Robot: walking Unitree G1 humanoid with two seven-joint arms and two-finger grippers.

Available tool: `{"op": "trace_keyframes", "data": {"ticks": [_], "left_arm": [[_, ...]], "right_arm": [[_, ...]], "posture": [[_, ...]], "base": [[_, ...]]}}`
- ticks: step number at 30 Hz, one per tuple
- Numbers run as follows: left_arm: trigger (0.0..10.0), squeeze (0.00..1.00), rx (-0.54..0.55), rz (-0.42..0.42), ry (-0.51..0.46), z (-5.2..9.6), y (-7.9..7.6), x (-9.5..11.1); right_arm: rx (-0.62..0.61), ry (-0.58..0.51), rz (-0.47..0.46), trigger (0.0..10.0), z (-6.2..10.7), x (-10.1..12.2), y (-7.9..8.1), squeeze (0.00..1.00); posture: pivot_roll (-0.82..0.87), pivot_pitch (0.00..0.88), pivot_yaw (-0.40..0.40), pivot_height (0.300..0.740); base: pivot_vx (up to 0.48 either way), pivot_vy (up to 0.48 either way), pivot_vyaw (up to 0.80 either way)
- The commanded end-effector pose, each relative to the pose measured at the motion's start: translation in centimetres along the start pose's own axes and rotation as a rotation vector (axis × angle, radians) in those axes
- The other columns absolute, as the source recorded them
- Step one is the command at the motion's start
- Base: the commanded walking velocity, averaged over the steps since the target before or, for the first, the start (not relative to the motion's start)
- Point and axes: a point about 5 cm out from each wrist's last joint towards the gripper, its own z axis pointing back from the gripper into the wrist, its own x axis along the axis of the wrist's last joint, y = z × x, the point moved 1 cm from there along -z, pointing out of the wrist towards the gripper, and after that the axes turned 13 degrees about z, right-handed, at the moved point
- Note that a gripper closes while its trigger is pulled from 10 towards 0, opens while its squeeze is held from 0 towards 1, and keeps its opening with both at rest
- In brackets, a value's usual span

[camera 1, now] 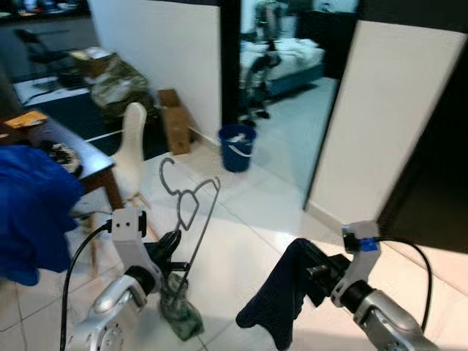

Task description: Hang hanger

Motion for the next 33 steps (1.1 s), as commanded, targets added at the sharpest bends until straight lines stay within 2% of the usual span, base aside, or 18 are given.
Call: {"op": "trace_keyframes", "data": {"ticks": [1, 12, 15, 17, 18, 19, 21, 22, 23, 24, 25, 27, 29, 30, 31, 32, 33], "left_arm": [[10.0, 0.00, 0.019, -0.009, -0.006, 0.1, 0.5, 0.1], [10.0, 0.00, 0.017, -0.006, -0.012, 0.1, 0.4, 0.1], [10.0, 0.00, 0.017, -0.006, -0.014, 0.1, 0.4, 0.1], [10.0, 0.00, 0.015, -0.015, -0.018, 0.0, 0.4, 0.1], [10.0, 0.00, 0.012, -0.033, -0.025, 0.0, 0.3, 0.2], [10.0, 0.00, 0.012, -0.033, -0.025, 0.0, 0.3, 0.2], [10.0, 0.00, 0.028, -0.052, -0.054, -0.1, 0.4, 0.5], [10.0, 0.00, 0.028, -0.052, -0.054, -0.1, 0.4, 0.5], [10.0, 0.00, 0.033, -0.082, -0.077, 0.0, 0.4, 0.9], [10.0, 0.00, 0.033, -0.082, -0.077, 0.0, 0.4, 0.9], [10.0, 0.00, 0.034, -0.104, -0.098, 0.1, 0.3, 1.3], [10.0, 0.00, 0.034, -0.104, -0.098, 0.1, 0.3, 1.3], [10.0, 0.00, 0.025, -0.169, -0.135, -0.2, -0.6, 1.8], [10.0, 0.00, 0.025, -0.169, -0.135, -0.2, -0.6, 1.8], [10.0, 0.00, 0.001, -0.210, -0.152, -0.4, -1.4, 2.1], [10.0, 0.00, 0.001, -0.210, -0.152, -0.4, -1.4, 2.1], [10.0, 0.00, -0.029, -0.236, -0.165, -0.5, -2.3, 2.1]], "right_arm": [[0.028, -0.036, 0.008, 10.0, -0.3, 0.6, 0.6, 0.00], [-0.040, -0.076, -0.041, 10.0, -0.6, 1.3, -0.7, 0.00], [-0.058, -0.091, -0.039, 10.0, -1.0, 1.6, -1.2, 0.00], [-0.073, -0.109, -0.030, 10.0, -1.6, 2.1, -1.6, 0.00], [-0.082, -0.140, -0.021, 10.0, -2.4, 2.9, -2.0, 0.00], [-0.082, -0.140, -0.021, 10.0, -2.4, 2.9, -2.0, 0.00], [-0.076, -0.208, 0.012, 10.0, -4.5, 5.0, -2.1, 0.00], [-0.076, -0.208, 0.012, 10.0, -4.5, 5.0, -2.1, 0.00], [-0.082, -0.249, 0.039, 10.0, -5.6, 6.6, -2.2, 0.00], [-0.082, -0.249, 0.039, 10.0, -5.6, 6.6, -2.2, 0.00], [-0.093, -0.281, 0.065, 10.0, -6.4, 7.9, -2.4, 0.00], [-0.093, -0.281, 0.065, 10.0, -6.4, 7.9, -2.4, 0.00], [-0.139, -0.358, 0.206, 10.0, -8.5, 12.3, -3.0, 0.00], [-0.139, -0.358, 0.206, 10.0, -8.5, 12.3, -3.0, 0.00], [-0.168, -0.421, 0.275, 10.0, -9.3, 15.1, -3.2, 0.00], [-0.168, -0.421, 0.275, 10.0, -9.3, 15.1, -3.2, 0.00], [-0.188, -0.508, 0.292, 10.0, -9.8, 18.2, -3.1, 0.00]], "posture": [[-0.01, 0.000, -0.025, 0.740], [0.00, 0.000, -0.028, 0.740], [0.00, 0.000, -0.026, 0.740], [0.01, 0.000, -0.029, 0.740], [0.01, 0.000, -0.030, 0.740], [0.01, 0.000, -0.030, 0.740], [0.03, 0.000, -0.036, 0.740], [0.03, 0.000, -0.036, 0.740], [0.03, 0.000, -0.039, 0.740], [0.03, 0.000, -0.039, 0.740], [0.03, 0.000, -0.040, 0.740], [0.03, 0.000, -0.040, 0.740], [0.03, 0.000, -0.046, 0.740], [0.03, 0.000, -0.046, 0.740], [0.04, 0.000, -0.049, 0.740], [0.04, 0.000, -0.049, 0.740], [0.04, 0.000, -0.051, 0.740]], "base": [[0.454, 0.000, 0.76], [0.446, 0.000, 0.76], [0.431, 0.000, 0.76], [0.416, 0.000, 0.76], [0.416, 0.000, 0.76], [0.416, 0.000, 0.76], [0.412, 0.000, 0.75], [0.409, 0.000, 0.75], [0.409, 0.000, 0.75], [0.409, 0.000, 0.75], [0.398, 0.000, 0.75], [0.398, 0.000, 0.75], [0.139, 0.000, 0.75], [0.000, 0.000, 0.75], [0.000, 0.000, 0.75], [0.000, 0.000, 0.75], [0.000, 0.000, 0.75]]}}
